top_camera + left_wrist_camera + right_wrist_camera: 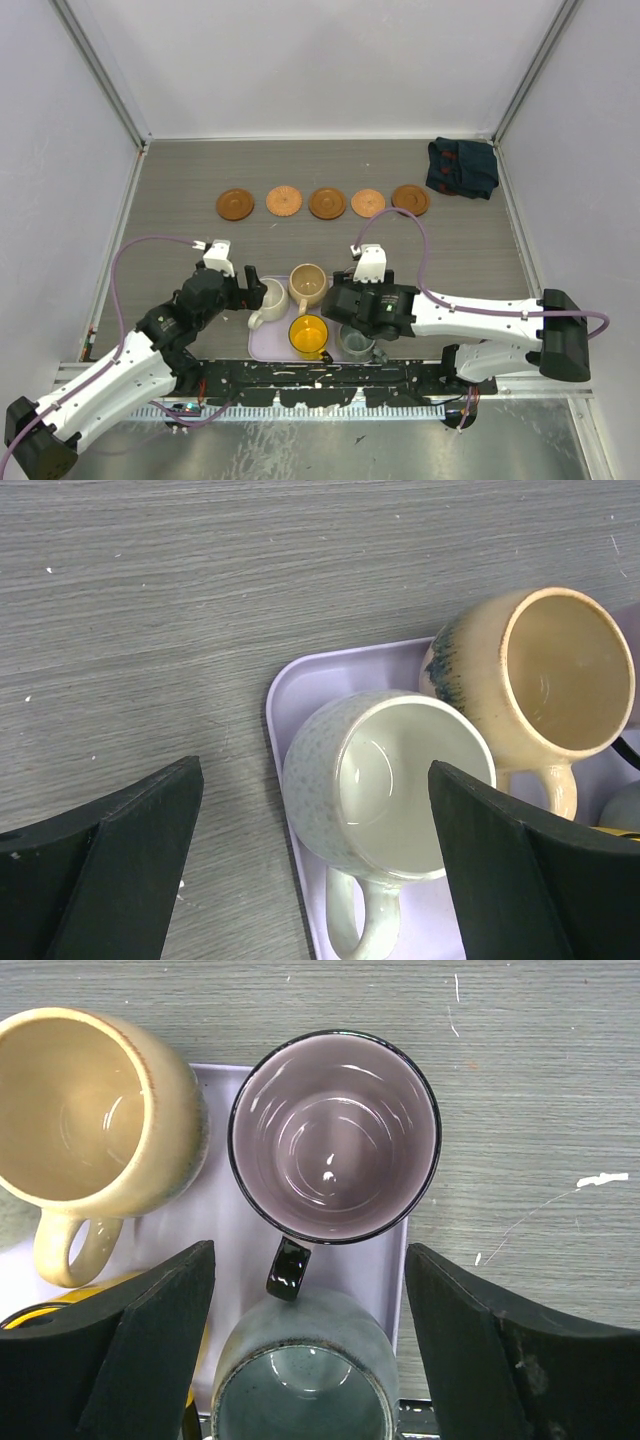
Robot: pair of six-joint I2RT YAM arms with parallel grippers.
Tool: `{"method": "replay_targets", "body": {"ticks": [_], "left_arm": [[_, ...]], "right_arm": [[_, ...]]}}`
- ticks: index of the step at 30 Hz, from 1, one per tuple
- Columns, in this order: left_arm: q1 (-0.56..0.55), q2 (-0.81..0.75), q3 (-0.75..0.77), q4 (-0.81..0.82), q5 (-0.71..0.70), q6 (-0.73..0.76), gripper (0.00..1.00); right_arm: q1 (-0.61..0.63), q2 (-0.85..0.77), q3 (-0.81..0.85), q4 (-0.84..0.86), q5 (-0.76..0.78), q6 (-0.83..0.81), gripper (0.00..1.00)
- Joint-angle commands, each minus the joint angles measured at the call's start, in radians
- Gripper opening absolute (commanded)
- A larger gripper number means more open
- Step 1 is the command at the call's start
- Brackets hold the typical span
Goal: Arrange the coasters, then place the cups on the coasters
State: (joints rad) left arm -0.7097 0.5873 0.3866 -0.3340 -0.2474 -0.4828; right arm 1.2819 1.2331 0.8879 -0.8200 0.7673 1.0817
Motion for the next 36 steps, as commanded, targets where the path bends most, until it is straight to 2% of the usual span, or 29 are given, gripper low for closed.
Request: {"method": "replay_targets", "body": {"ticks": [1,16,20,24,30,36], "left_arm": [[-0.004,0.005,0.012,0.039,-0.004,0.001,0.96],[-0.003,0.007,0.008,0.038,-0.001,0.004,0.96],[-0.004,0.007,0.005,0.036,-0.006,0.009,0.96],[-0.004,0.013,0.004,0.043,-0.007,0.010,0.96],[-0.003,0.038,0.004,0.062,-0.006,0.006,0.96],[-0.004,0.068,0.008,0.075,0.000,0.011,0.96]], "right_arm": [[0.005,-0.006,-0.020,0.020,0.015,0.049,0.80],[0.005,0.087,-0.092,0.091,-0.001,0.095,0.68],[0.005,0.114,-0.096,0.059,0.025,0.134,0.61],[0.005,0.118,-0.098,0.034,0.046,0.149,0.49],[0.005,0.118,-0.113,0.032,0.053,0.153,0.40],[0.005,0.157,-0.114,0.033,0.055,0.163,0.40]]}}
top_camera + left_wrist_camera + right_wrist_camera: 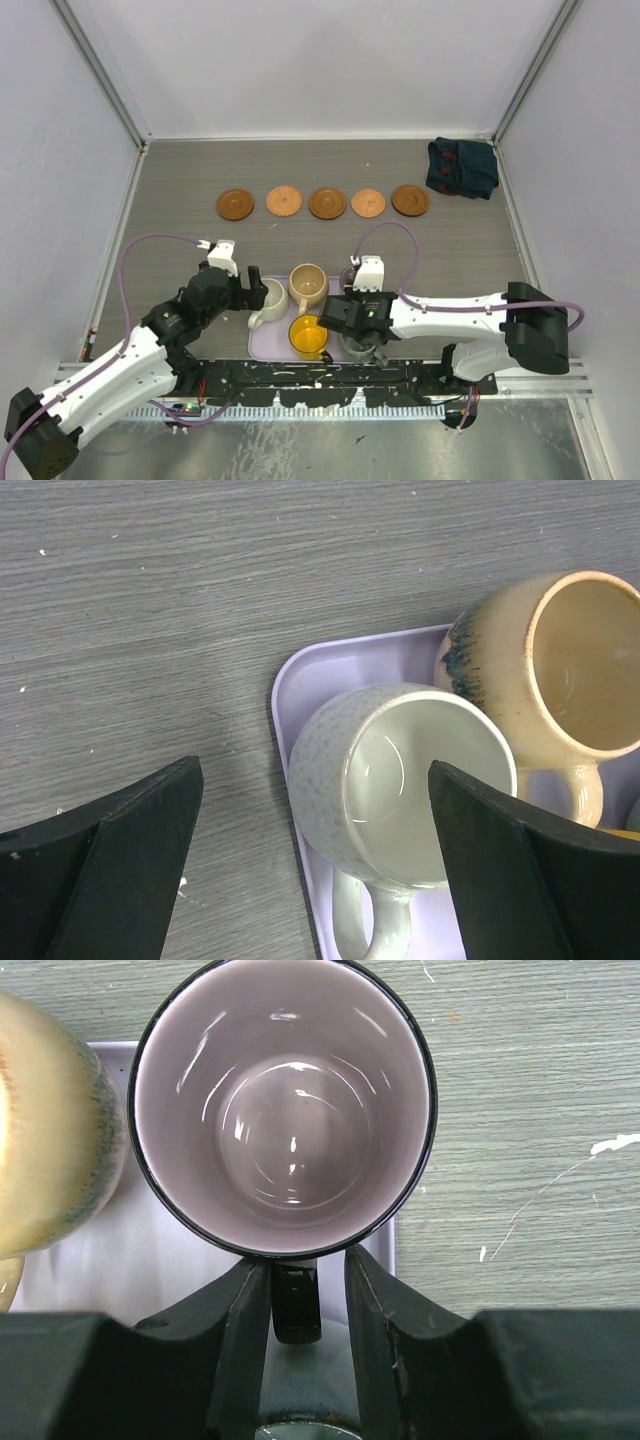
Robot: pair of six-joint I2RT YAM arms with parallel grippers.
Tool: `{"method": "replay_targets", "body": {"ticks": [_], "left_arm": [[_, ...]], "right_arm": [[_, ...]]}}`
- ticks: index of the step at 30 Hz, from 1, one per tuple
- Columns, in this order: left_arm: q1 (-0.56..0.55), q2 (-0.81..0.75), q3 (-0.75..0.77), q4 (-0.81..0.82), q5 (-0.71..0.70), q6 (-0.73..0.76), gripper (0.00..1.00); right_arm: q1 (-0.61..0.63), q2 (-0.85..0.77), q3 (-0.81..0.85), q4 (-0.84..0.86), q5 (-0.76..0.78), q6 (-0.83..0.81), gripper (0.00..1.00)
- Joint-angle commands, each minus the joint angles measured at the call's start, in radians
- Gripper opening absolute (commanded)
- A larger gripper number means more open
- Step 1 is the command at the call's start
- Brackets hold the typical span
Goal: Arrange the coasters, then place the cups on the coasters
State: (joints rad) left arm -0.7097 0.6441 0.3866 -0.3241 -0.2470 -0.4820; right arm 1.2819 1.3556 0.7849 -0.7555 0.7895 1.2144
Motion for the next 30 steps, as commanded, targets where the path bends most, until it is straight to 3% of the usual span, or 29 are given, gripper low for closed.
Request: {"method": "replay_targets", "body": {"ticks": [1,6,7,9,10,18,30], "left_arm": [[-0.003,0.014,0.010,0.065,0.000,0.012,0.96],[-0.003,0.019,0.015,0.064,-0.001,0.019,0.96],[-0.004,0.019,0.014,0.064,-0.003,0.020,0.96],[-0.003,0.018,0.013,0.063,-0.004,0.021,0.96],[-0.003,0.016,0.013,0.062,-0.005,0.021,0.96],[-0.003,0.009,0.005,0.069,-0.007,0.022,0.96],[-0.003,-0.010,0.004,0.083,-0.025,0.028,0.96]], "right_arm": [[0.005,0.044,-0.008,-0.031,0.034,0.032,0.40],[0.005,0.099,0.021,-0.049,0.040,0.027,0.36],[0.005,0.108,0.027,-0.054,0.041,0.023,0.31],[0.005,0.121,0.040,-0.071,0.050,0.027,0.03],[0.005,0.126,0.045,-0.078,0.053,0.026,0.01],[0.005,0.106,0.078,-0.110,0.110,0.004,0.01],[-0.001,-0.126,0.056,-0.073,0.362,-0.108,0.01]]}}
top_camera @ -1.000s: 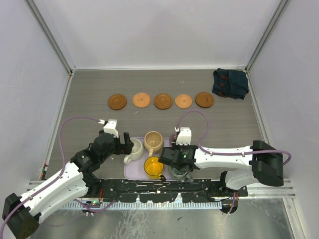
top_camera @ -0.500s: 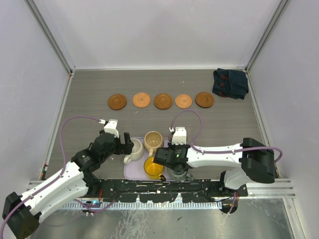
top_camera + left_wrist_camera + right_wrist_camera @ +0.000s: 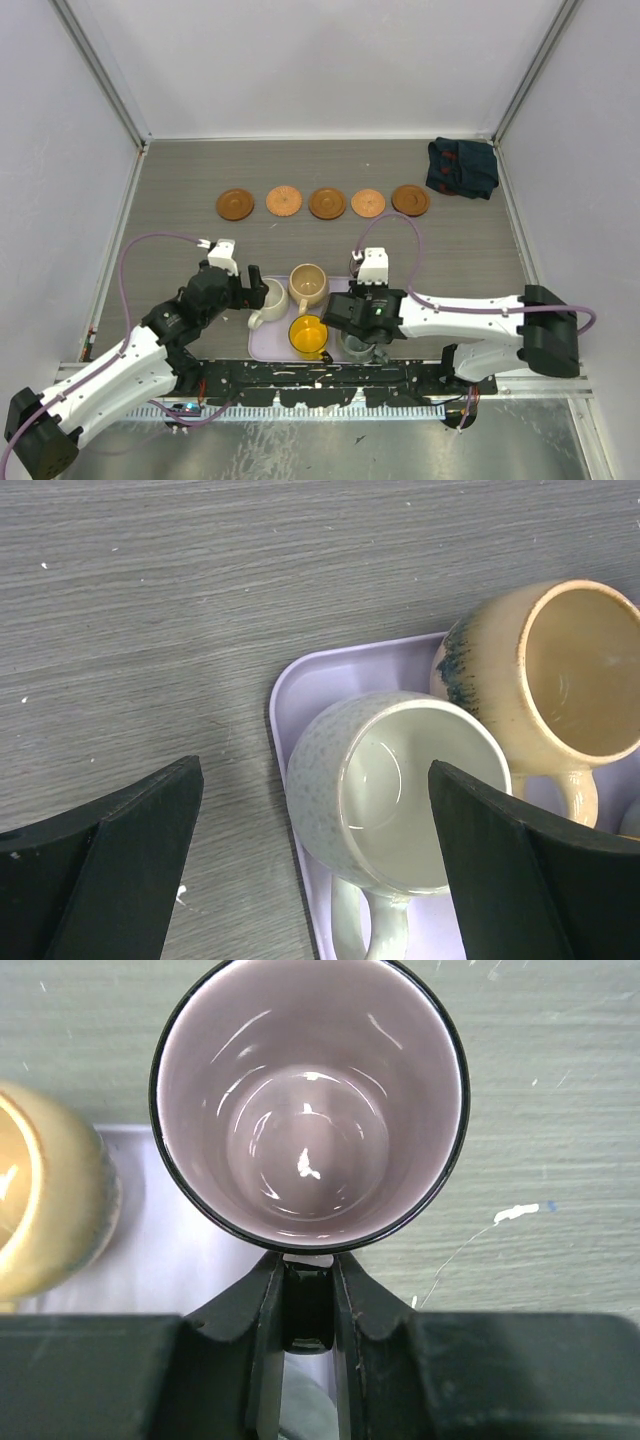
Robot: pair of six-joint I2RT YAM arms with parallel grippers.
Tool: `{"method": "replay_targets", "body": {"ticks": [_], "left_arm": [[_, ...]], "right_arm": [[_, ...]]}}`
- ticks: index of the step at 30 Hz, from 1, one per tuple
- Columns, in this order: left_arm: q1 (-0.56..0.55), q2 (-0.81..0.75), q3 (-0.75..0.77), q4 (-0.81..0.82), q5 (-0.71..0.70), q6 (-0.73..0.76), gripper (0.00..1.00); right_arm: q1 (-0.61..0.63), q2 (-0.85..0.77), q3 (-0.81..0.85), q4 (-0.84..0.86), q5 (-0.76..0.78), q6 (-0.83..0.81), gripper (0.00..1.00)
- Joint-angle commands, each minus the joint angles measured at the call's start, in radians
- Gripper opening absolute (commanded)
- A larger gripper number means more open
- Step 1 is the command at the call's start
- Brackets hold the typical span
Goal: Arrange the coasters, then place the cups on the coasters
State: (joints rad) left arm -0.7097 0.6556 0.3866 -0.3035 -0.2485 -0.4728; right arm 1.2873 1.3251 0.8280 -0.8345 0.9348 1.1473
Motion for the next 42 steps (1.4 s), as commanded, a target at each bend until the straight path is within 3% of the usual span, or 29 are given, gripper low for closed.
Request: {"method": "replay_targets", "body": {"ticks": [1,4,7,10,13,17,23,26,30,42], "left_arm": [[-0.004,-0.020,0.004,0.064,-0.023,0.019,0.96],[-0.002,-0.016,0.007,0.070,-0.023,0.020,0.96],[-0.002,-0.009,0.009,0.076,-0.023,0.021,0.96],[-0.003,-0.007,0.007,0.088,-0.028,0.023,0.96],[-0.003,-0.001,0.008,0.101,-0.035,0.028,0.96],[-0.003,0.017,0.015,0.123,-0.045,0.038,0.96],[-0.003,0.039,0.031,0.142,-0.082,0.047,0.96],[-0.003,0.039,0.025,0.161,-0.106,0.051,0.96],[-0.003,0.035,0.011,0.184,-0.137,0.052,0.96],[-0.003,0.069,0.021,0.201,-0.172,0.060,0.96]], "right_arm": [[-0.013,-0.111,0.014,0.013,0.235,-0.059,0.01],[-0.049,-0.171,0.000,0.061,0.264,-0.142,0.01],[-0.134,-0.257,-0.047,0.206,0.239,-0.329,0.01],[-0.287,-0.376,-0.142,0.484,0.098,-0.611,0.01],[-0.522,-0.453,-0.186,0.652,-0.116,-0.771,0.01],[-0.744,-0.392,-0.113,0.698,-0.300,-0.892,0.01],[-0.970,-0.203,0.031,0.759,-0.585,-0.995,0.01],[-1.063,-0.135,0.025,0.884,-0.704,-1.029,0.01],[-1.107,-0.042,0.018,1.034,-0.783,-1.085,0.01],[-1.150,0.210,0.128,1.149,-0.792,-1.133,0.01]]}}
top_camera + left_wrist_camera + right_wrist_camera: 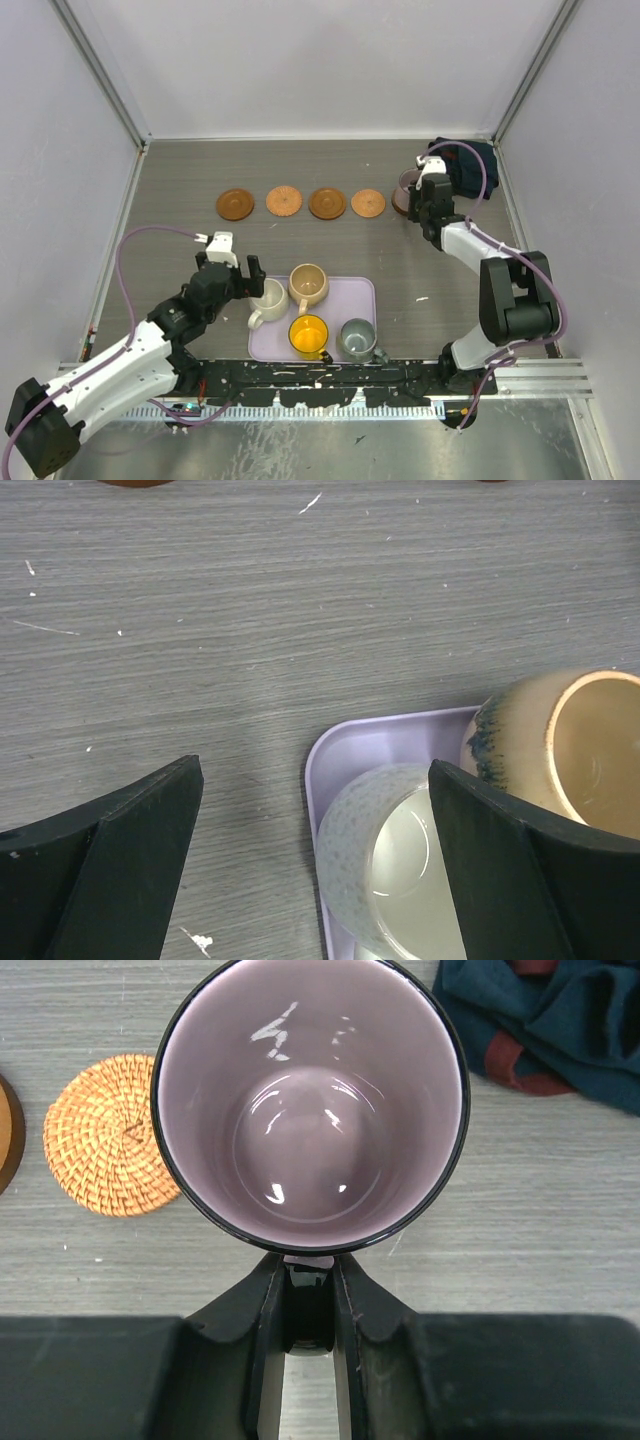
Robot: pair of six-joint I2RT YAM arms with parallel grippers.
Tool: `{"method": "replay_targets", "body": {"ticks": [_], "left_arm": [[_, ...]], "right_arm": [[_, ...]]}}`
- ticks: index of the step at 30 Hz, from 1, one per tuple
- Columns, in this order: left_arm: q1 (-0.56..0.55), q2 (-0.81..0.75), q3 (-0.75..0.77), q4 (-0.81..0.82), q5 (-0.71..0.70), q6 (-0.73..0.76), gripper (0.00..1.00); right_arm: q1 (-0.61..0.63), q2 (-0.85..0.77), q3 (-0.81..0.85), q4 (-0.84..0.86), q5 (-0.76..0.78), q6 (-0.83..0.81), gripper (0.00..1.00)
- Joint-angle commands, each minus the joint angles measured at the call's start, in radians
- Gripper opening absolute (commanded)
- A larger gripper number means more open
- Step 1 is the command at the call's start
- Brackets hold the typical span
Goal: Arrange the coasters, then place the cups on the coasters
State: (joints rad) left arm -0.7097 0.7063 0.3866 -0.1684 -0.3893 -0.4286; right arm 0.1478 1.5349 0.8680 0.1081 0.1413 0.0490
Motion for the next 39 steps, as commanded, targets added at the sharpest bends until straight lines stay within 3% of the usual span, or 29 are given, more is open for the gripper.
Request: {"method": "replay_targets", "body": {"ticks": [1,14,39], "left_arm": [[-0.003,0.023,0.024,0.067,-0.030,0.016,0.96],[-0.003,0.061,0.038,0.075,-0.040,0.018,0.97],[-0.003,0.071,0.052,0.051,-0.041,0.017,0.97]], "right_arm": [[-0.012,0.009,0.094,0.211,0.006,-0.035,0.01],[-0.036,0.138,0.213,0.143,0.023,-0.039,0.01],[-0.039,0.166,0.159,0.110,-0.005,0.006,0.01]]}}
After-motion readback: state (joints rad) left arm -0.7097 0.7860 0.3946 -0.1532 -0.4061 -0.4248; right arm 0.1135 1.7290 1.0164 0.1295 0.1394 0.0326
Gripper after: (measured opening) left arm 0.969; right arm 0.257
